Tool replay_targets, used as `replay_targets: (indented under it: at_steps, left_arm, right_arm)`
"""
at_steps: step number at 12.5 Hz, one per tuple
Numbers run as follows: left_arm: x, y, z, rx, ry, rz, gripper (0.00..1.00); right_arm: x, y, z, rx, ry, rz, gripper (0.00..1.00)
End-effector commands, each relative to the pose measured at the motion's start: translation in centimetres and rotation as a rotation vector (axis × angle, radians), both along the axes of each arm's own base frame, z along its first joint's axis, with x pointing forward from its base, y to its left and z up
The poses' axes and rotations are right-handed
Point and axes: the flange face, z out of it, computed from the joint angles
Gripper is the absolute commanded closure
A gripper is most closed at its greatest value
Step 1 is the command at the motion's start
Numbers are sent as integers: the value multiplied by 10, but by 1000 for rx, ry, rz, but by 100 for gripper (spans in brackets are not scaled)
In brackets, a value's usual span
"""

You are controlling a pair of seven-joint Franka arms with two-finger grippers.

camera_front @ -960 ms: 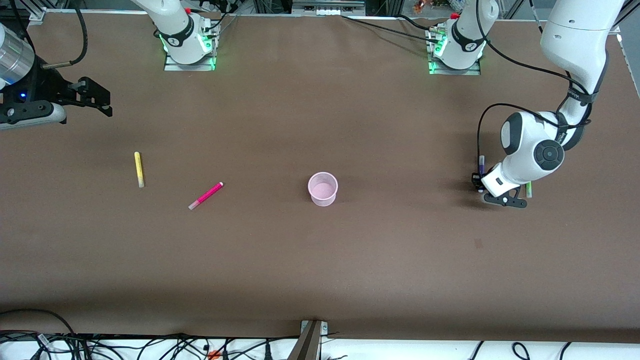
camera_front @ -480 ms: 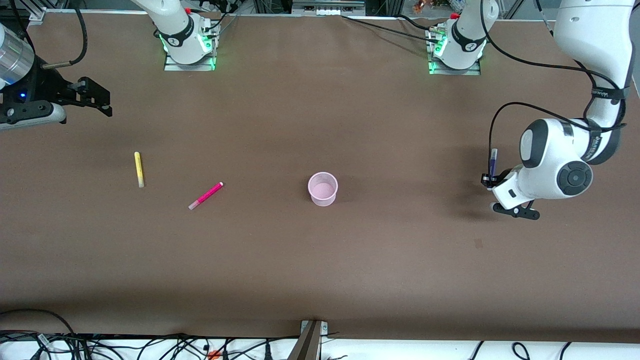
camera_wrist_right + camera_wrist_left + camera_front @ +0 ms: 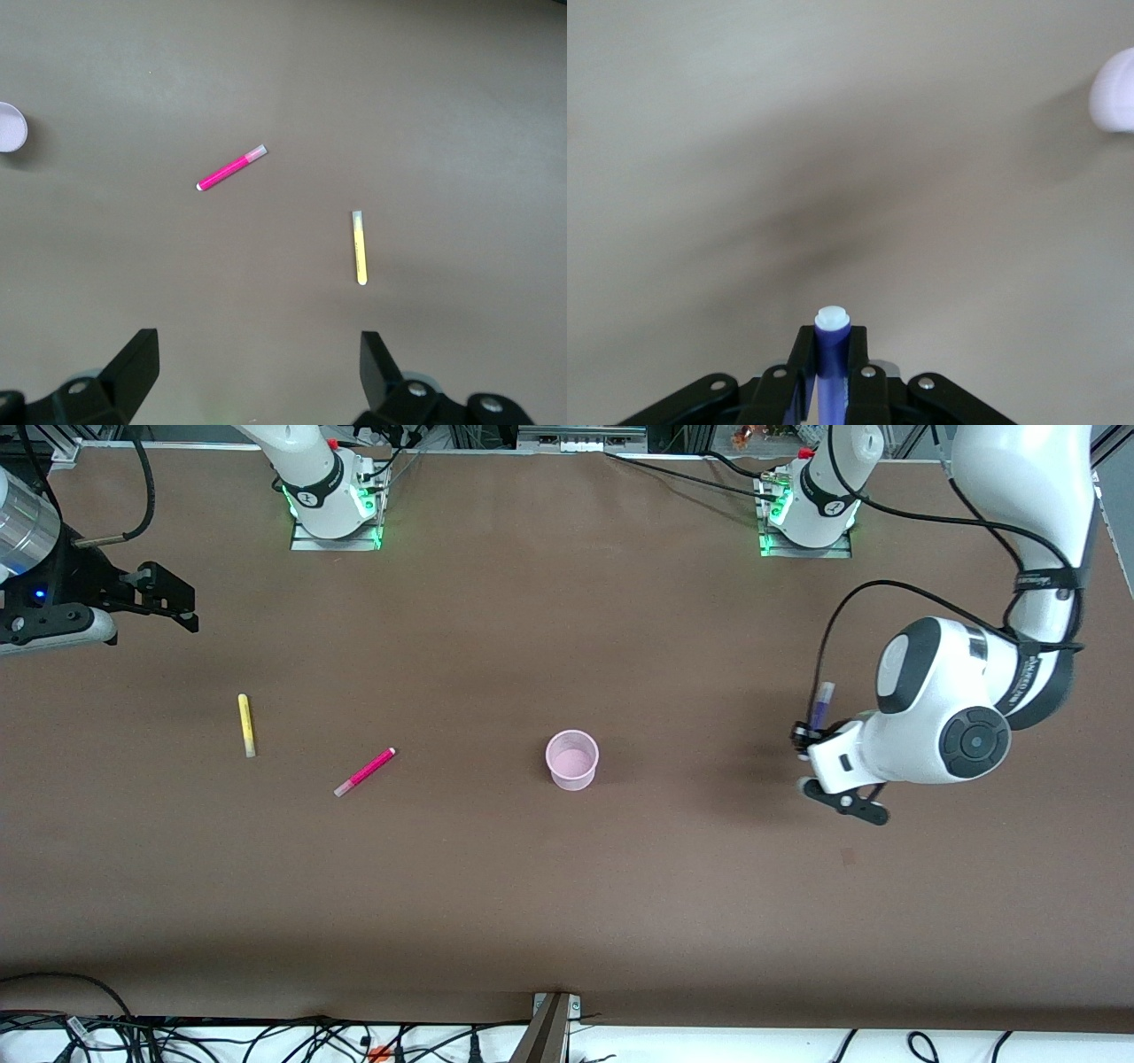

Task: Organize pens into pink holder with both arms
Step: 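Lift the blue pen and carry it toward the pink holder, then drop the blue pen into the holder while the right gripper reaches the pink pen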

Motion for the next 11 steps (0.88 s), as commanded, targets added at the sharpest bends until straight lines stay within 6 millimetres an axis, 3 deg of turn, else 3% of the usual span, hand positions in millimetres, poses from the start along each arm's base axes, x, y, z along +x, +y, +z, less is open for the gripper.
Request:
replay_targets:
  at_steps: [1, 3, 5, 7, 9, 11]
  left_arm:
    - [31, -32, 5, -349, -17, 22, 100]
    - [42, -49, 7, -570, -78, 50, 100]
    - [40, -96, 7, -729, -147, 76, 100]
    - [41, -145, 14, -745, -367, 47, 100]
    - [28, -182, -4, -698, -511, -22, 100]
    - [6, -217, -24, -651, -634, -130, 100]
  right_arm:
    - [-4, 0, 5, 12, -12, 5, 0]
    - [-3, -1, 5, 12, -12, 3, 0]
    - [-3, 0, 4, 16, -11, 2, 0]
    - [-1, 0, 4, 18, -19, 0, 0]
    - [0, 3, 2, 13, -13, 6, 0]
    - [2, -10, 0, 17, -11, -16, 0]
